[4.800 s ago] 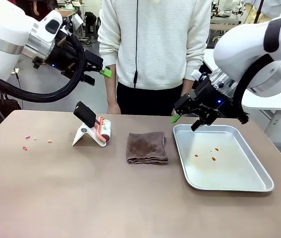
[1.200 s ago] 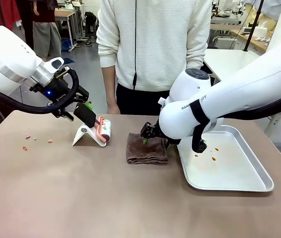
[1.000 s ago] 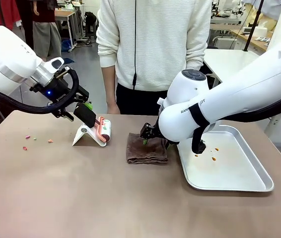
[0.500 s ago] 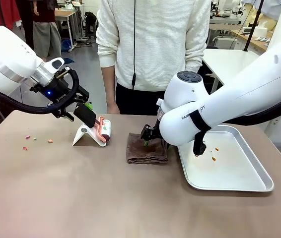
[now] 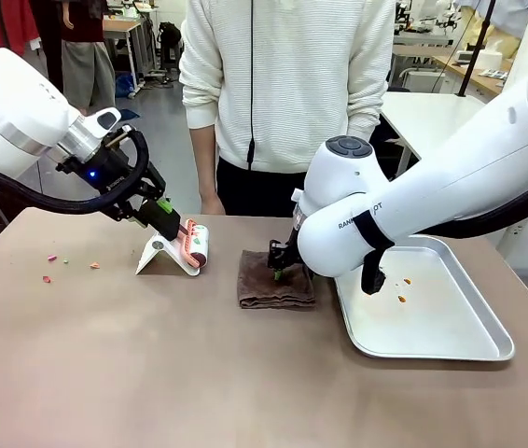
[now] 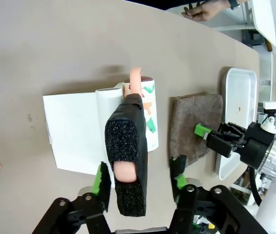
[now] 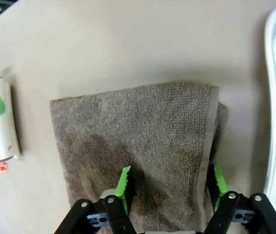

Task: Clean the surface of the table.
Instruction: Hold the Lint Roller with your left hand and the towel with your right hand.

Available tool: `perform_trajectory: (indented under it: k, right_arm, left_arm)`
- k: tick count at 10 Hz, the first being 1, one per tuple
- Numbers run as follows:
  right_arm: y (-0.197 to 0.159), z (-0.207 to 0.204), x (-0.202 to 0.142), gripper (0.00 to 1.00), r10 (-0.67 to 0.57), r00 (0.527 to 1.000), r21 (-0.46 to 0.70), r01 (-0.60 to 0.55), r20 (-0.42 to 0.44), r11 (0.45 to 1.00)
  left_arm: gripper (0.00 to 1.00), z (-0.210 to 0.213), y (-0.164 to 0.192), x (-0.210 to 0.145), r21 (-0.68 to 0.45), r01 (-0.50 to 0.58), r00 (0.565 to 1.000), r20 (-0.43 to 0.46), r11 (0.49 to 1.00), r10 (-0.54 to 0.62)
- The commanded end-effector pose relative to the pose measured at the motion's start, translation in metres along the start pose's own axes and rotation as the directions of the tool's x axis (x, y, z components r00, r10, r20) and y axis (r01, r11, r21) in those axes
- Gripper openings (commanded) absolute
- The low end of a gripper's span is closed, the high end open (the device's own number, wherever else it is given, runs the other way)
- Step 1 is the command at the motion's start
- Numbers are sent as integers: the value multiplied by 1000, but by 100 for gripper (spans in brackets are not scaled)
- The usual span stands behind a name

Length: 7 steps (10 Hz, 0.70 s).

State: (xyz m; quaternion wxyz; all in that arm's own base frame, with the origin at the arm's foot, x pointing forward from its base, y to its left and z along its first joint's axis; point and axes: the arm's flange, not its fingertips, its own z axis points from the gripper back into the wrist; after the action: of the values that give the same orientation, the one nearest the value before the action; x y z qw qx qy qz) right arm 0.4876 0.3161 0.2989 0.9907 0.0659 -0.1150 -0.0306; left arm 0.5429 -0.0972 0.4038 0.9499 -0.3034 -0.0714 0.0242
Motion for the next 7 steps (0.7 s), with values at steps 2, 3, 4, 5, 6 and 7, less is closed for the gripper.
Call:
perform_trajectory:
  k: [2, 3, 4, 5, 6, 7]
  right_arm:
    - [11, -3, 1, 0, -19, 1000, -29, 19, 2, 999]
    - [11, -4, 1, 15, -21, 1000, -27, 21, -2, 999]
    - [10, -4, 0, 5, -23, 1000, -24, 23, -9, 999]
    - [10, -5, 0, 0, -25, 1000, -19, 24, -15, 1000]
    - [10, -5, 0, 0, -27, 1000, -20, 26, -16, 999]
    - [9, -6, 0, 0, -32, 999, -18, 31, -18, 999]
  left_arm:
    - [12, -1, 0, 3, -28, 6, 1000, 19, 1000, -5]
    - [3, -1, 0, 3, -33, 5, 1000, 20, 999, -4]
    - [0, -1, -1, 3, -36, 3, 1000, 23, 999, -2]
    - [0, -1, -1, 4, -40, -1, 1000, 25, 999, 2]
    - [0, -1, -1, 4, -41, -1, 1000, 26, 999, 3]
    - [0, 0, -1, 4, -45, -3, 1000, 26, 999, 5]
